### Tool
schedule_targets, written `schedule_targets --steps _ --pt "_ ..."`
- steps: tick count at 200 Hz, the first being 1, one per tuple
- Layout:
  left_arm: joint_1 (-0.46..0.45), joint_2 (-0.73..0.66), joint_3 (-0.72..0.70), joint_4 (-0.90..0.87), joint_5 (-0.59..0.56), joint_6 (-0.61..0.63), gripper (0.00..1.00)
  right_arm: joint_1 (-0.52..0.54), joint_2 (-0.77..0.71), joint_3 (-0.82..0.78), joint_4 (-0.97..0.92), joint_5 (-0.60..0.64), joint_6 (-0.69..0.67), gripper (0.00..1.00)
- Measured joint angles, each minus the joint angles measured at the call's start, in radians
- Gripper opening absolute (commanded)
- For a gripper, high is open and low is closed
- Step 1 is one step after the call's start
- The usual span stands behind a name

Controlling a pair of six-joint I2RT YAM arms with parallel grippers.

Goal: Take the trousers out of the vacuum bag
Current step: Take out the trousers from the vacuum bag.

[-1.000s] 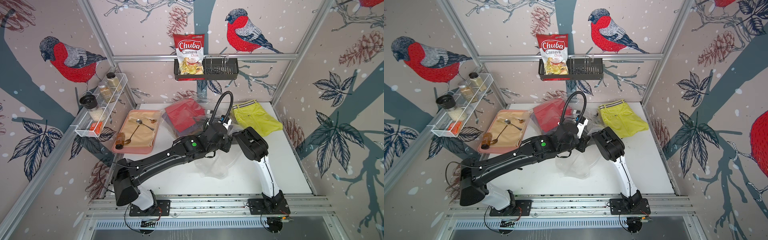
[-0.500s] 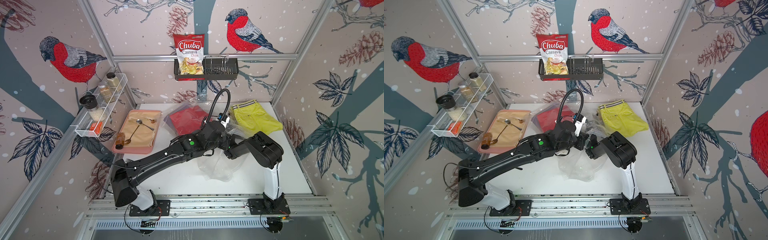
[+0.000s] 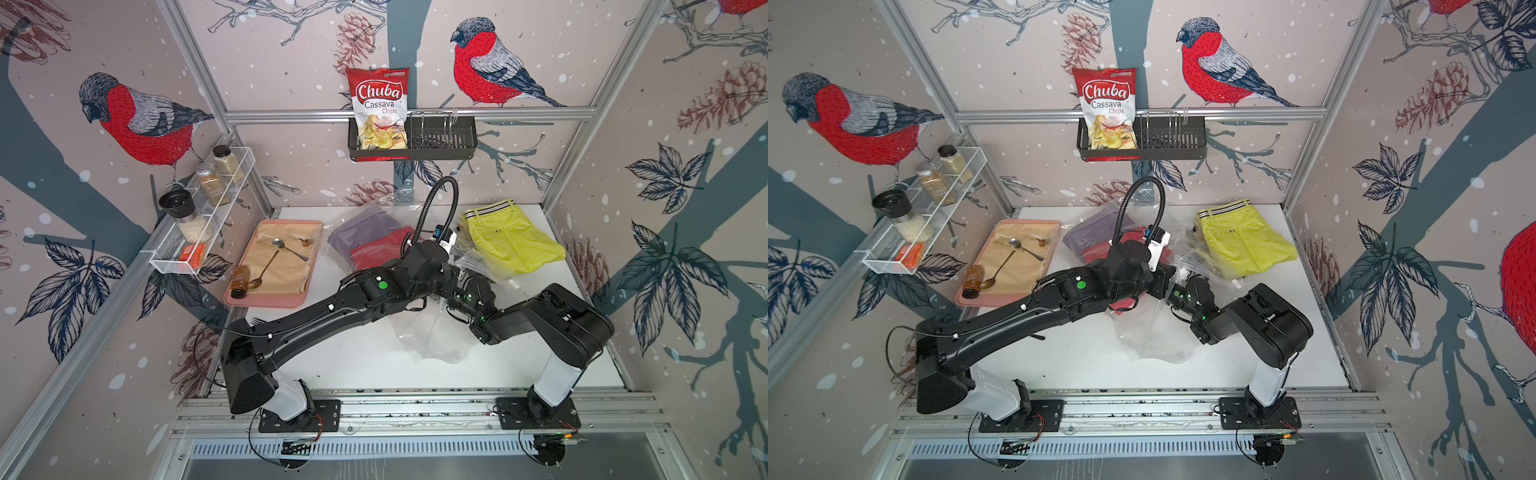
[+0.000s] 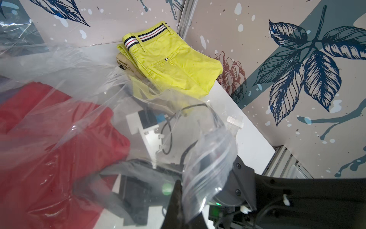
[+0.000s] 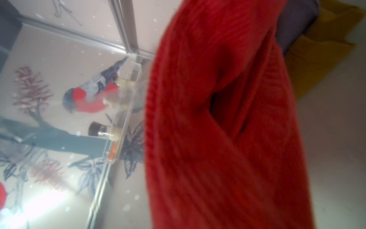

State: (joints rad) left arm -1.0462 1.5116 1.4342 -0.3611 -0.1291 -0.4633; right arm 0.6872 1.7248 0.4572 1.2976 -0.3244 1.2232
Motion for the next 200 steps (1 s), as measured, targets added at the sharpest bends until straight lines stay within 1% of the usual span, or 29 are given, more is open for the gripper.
schedule_targets --steps 36,62,114,131,142,150,158,177,191,195,200 --pt "0.002 0.005 -0.014 0.002 -0.003 0.000 0.00 0.013 -0.135 -0.113 -0.092 0.029 -0.023 0.00" --pt "0.003 0.005 -0.037 0.005 -0.007 0.000 0.00 0.015 -0.261 -0.184 -0.197 0.048 -0.036 0.00" --pt "0.012 0.005 -0.099 0.015 -0.010 -0.003 0.00 0.003 -0.618 -0.294 -0.491 0.086 -0.072 0.00" --pt "0.014 0.006 -0.116 0.020 -0.010 -0.008 0.02 -0.011 -0.737 -0.329 -0.590 0.098 -0.073 0.00" --pt "0.016 0.007 -0.125 0.019 -0.010 -0.008 0.06 -0.017 -0.817 -0.346 -0.668 0.113 -0.074 0.00" --pt "0.016 0.008 -0.132 0.020 -0.010 -0.009 0.14 -0.020 -0.875 -0.353 -0.725 0.117 -0.076 0.00" --pt "0.016 0.008 -0.138 0.019 -0.010 -0.009 0.20 -0.021 -0.932 -0.358 -0.780 0.127 -0.076 0.00" --pt "0.016 0.009 -0.153 0.019 -0.006 -0.016 0.28 -0.023 -1.058 -0.367 -0.899 0.147 -0.074 0.00" --pt "0.016 0.009 -0.165 0.019 -0.006 -0.019 0.30 -0.024 -1.137 -0.367 -0.986 0.160 -0.072 0.00" --pt "0.016 0.009 -0.168 0.019 -0.006 -0.021 0.32 -0.024 -1.157 -0.367 -1.012 0.164 -0.072 0.00" --pt "0.016 0.009 -0.173 0.019 -0.005 -0.027 0.37 -0.024 -1.183 -0.367 -1.041 0.168 -0.072 0.00"
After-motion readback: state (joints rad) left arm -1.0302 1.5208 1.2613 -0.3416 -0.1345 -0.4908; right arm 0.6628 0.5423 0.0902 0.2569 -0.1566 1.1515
